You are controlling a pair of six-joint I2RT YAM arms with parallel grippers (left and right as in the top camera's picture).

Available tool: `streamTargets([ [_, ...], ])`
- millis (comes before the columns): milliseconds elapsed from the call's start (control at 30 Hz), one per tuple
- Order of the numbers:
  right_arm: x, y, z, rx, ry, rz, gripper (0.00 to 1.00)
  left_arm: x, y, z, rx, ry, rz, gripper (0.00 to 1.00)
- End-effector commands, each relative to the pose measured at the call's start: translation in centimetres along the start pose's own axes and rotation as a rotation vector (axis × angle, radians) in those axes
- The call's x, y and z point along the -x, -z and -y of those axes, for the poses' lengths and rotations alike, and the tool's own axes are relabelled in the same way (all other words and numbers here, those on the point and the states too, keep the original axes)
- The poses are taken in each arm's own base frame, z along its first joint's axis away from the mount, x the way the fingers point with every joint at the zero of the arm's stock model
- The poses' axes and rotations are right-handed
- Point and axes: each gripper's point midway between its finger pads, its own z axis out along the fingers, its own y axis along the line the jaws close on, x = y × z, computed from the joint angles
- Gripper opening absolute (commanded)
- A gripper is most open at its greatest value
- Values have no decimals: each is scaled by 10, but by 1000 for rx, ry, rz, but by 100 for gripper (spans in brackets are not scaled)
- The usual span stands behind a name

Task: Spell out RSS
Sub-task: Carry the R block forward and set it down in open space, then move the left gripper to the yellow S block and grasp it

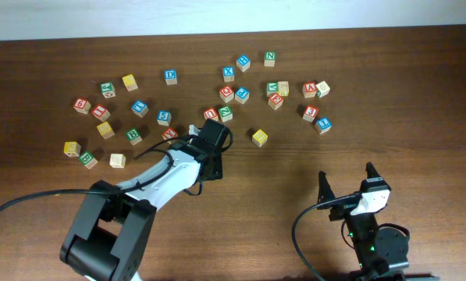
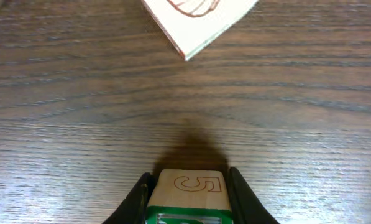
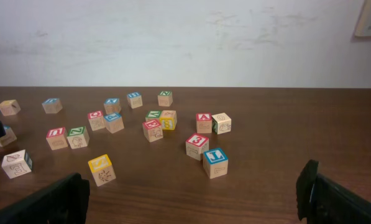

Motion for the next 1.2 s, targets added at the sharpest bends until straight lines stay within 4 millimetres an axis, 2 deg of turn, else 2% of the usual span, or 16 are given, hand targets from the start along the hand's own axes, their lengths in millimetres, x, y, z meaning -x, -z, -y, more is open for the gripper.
streamTargets([
  [0,-2,0,3,-14,6,-2,98,5,0,-1,25,-20,16,16],
  [300,-2,0,3,-14,6,-2,98,3,0,0,27,-28,8,45],
  [500,-2,0,3,-14,6,-2,98,5,6,1,30,-33,-3,55],
  [600,-2,0,3,-14,6,-2,98,29,34,8,24,-42,22,62],
  [633,-2,0,3,-14,6,-2,98,42,50,12,11,-69,48,66],
  [667,-2,0,3,-14,6,-2,98,60,74,16,-1,-97,94,91],
  [700,-2,0,3,-14,6,-2,98,73,94,14,8,-105,136,100],
  [767,-2,0,3,-14,6,-2,98,97,136,5,42,-121,232,99],
  [833,-2,0,3,-14,6,-2,98,119,184,-16,109,-94,346,99],
  [867,-2,0,3,-14,6,-2,98,127,208,-34,140,-54,395,99],
  [933,-2,0,3,-14,6,-2,98,133,233,-65,162,16,436,99],
  [967,-2,0,3,-14,6,-2,98,135,243,-87,180,66,449,99],
  [1000,-2,0,3,-14,6,-2,98,134,251,-121,216,142,453,99],
  [1033,-2,0,3,-14,6,-2,98,132,254,-147,244,199,446,99],
  [1100,-2,0,3,-14,6,-2,98,123,254,-195,273,318,407,99],
  [1167,-2,0,3,-14,6,-2,98,113,248,-230,262,421,358,99],
])
